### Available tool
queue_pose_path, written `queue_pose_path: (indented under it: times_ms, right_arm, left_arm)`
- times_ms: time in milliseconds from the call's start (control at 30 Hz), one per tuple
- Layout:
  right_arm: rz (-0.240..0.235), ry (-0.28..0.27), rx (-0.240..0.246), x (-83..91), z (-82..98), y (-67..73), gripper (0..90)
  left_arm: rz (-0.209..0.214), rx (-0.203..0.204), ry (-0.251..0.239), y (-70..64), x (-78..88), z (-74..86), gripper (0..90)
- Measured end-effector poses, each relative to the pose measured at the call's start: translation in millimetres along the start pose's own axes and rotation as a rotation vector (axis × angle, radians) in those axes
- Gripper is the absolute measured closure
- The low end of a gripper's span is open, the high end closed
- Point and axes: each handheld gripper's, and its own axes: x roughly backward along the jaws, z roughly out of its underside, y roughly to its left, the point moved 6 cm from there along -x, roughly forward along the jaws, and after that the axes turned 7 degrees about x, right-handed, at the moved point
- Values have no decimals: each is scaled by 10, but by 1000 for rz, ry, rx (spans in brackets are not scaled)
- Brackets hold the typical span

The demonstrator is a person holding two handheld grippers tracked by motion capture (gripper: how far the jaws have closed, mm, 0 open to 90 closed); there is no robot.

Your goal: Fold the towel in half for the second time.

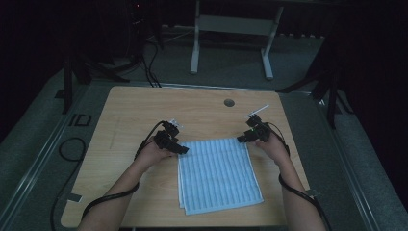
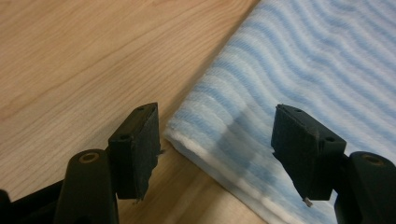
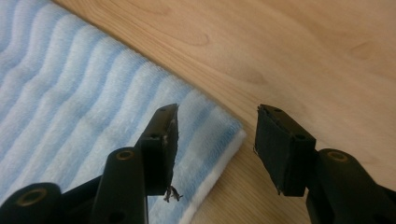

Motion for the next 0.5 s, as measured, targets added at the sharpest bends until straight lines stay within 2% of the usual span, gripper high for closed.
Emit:
queue_pose_path:
  times_ms: [100,167,267,333,367,400,433,500]
  right_arm:
    - [-7,18,-19,-94,19,-31,486]
    - [-12,25,-27,-140,23,-44,519]
    - [-22,38,-15,-182,29,-26,615]
    - [-24,49,8,-202,43,-13,723]
    - [-32,47,6,-197,43,-4,784]
    - [-32,37,12,-184,36,-5,812]
    - [-32,30,12,-164,29,1,832]
    - [-24,14,20,-119,7,11,841]
  left_arm:
    - [-10,20,-4,55,-63,-8,327]
    - [-16,11,-4,85,-89,-14,371]
    - [-3,46,-27,94,-104,-32,509]
    - [-5,15,-30,75,-103,-35,621]
    - [3,10,-33,61,-97,-40,736]
    - [18,0,-38,49,-81,-47,799]
    - [8,1,-45,50,-62,-61,845]
    - [3,12,-64,57,-16,-105,860]
